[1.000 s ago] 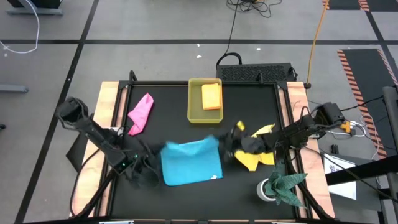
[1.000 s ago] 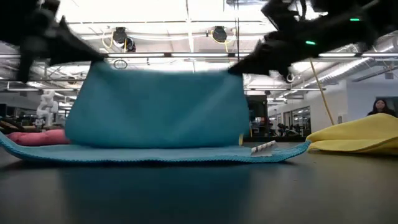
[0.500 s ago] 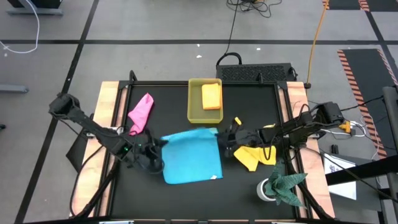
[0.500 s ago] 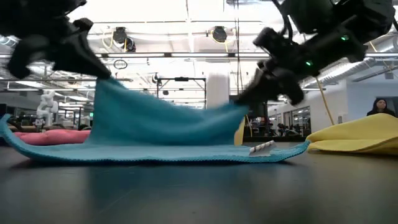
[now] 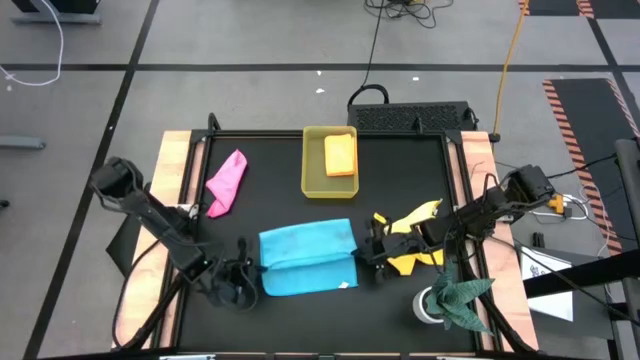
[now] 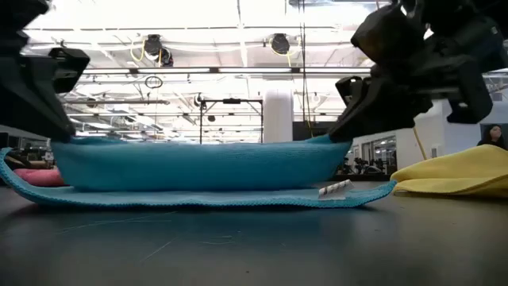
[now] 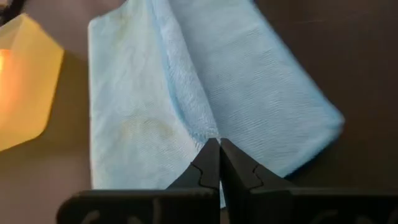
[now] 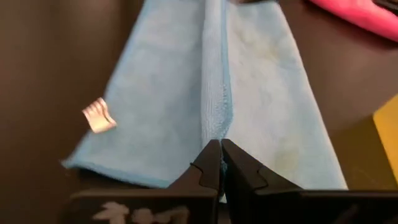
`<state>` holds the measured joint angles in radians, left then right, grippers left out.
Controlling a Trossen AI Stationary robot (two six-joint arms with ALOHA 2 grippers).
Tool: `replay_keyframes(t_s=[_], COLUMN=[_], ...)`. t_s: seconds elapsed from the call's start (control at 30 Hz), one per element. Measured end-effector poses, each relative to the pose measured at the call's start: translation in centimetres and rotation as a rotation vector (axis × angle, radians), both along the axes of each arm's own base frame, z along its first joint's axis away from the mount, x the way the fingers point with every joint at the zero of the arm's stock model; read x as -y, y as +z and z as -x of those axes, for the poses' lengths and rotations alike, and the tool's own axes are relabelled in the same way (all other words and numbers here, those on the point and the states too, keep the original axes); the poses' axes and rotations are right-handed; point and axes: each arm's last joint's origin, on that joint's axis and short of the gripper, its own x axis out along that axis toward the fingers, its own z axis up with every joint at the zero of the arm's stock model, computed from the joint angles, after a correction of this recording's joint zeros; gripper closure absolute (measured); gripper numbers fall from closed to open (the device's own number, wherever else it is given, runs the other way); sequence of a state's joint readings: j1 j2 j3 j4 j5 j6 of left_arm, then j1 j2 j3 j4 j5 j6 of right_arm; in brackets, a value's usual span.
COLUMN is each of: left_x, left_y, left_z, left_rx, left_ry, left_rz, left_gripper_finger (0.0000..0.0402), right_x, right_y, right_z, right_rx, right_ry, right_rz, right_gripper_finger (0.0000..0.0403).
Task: Fold microfiber towels
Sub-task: Fold the blue towel
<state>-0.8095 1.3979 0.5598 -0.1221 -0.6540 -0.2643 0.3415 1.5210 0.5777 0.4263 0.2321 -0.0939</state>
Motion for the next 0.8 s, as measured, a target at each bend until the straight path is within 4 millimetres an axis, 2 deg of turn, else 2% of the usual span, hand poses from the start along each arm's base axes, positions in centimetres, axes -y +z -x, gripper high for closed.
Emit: replay_keyframes(t_s=[0.3, 0.53, 0.8], left_x=[1.4, 2.3, 3.2], left_y=[0.5, 0.7, -1.6], left_z=[1.1, 0.9, 0.4], left_rx=[0.070, 0.067, 0.010], left_ry=[-0.064, -0.087, -0.094], left_rz=[-0.026, 0.128, 0.147], left_gripper_finger=[0.0398, 0.0398, 0.0394], right_x=[-1.9, -2.9, -3.5], right_y=[-0.4, -1.4, -2.9], right_z=[-0.1, -0.2, -0.4], right_rx=[0.055, 0.058, 0.029], right_ry=[0.059, 0.069, 0.099], right_rz=[-0.031, -0.075, -0.082], right_gripper_finger=[0.0403, 0.0403, 0.0403])
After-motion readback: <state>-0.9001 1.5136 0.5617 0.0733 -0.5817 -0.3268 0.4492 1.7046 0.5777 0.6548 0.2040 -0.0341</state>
